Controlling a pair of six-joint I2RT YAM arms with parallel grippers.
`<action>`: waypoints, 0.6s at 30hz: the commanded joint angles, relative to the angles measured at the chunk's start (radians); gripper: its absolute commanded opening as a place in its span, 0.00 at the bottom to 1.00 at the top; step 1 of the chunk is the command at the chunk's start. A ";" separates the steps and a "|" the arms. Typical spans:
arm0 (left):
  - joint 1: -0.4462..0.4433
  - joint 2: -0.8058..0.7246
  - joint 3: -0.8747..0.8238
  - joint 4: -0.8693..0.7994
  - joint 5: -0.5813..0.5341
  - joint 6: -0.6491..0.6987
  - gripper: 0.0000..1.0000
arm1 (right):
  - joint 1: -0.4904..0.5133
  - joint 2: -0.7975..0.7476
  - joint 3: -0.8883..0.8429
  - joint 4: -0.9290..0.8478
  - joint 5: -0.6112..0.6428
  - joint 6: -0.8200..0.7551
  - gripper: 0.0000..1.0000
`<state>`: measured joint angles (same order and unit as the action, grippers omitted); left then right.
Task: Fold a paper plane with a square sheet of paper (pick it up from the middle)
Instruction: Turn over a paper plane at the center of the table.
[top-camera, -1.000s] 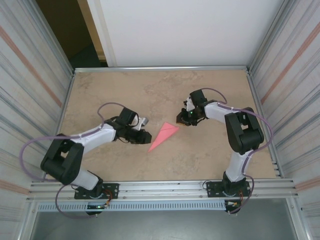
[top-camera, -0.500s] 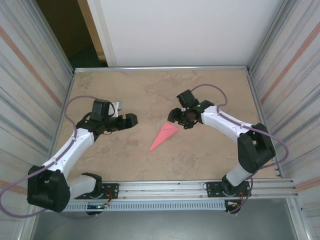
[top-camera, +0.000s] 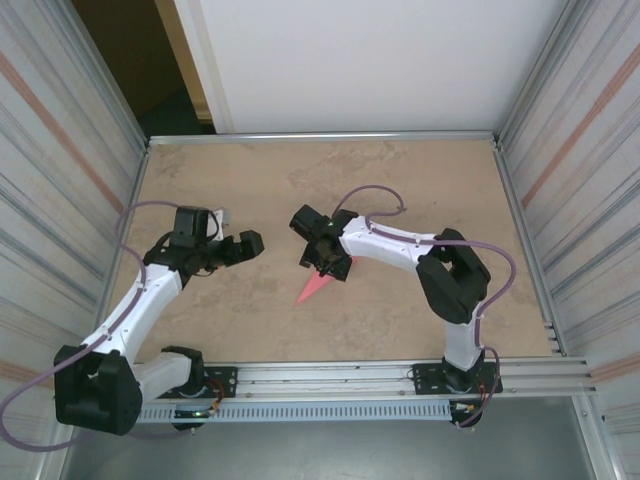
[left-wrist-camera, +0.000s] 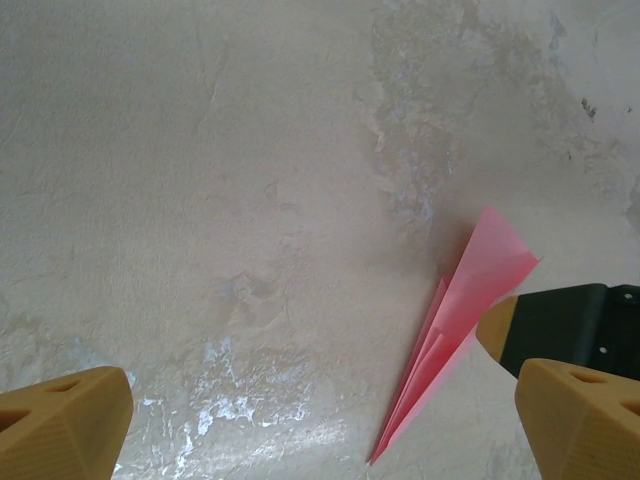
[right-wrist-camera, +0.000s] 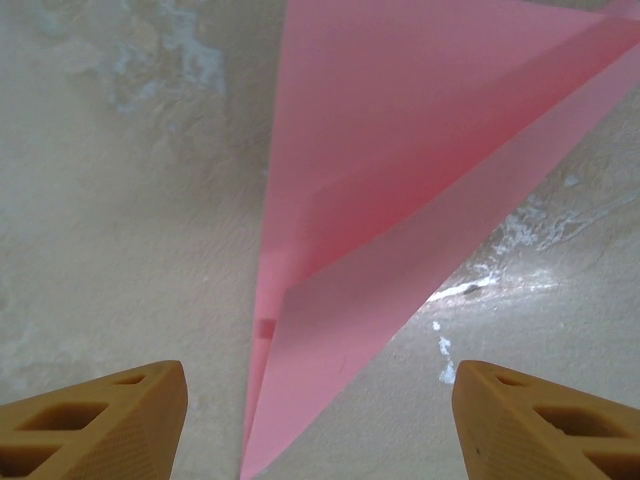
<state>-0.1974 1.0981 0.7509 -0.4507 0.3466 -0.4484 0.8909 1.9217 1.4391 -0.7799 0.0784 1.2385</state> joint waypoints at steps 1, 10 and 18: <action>0.004 -0.034 -0.008 -0.006 0.002 0.008 0.99 | -0.004 0.035 0.042 -0.060 0.044 0.077 0.70; 0.004 -0.019 -0.003 -0.006 0.026 0.006 0.99 | -0.010 0.068 0.048 -0.092 0.036 0.129 0.65; 0.004 -0.008 -0.001 -0.003 0.037 0.004 0.99 | -0.012 0.048 0.017 -0.097 0.033 0.165 0.56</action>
<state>-0.1974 1.0920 0.7502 -0.4500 0.3599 -0.4484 0.8848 1.9839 1.4708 -0.8391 0.0864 1.3590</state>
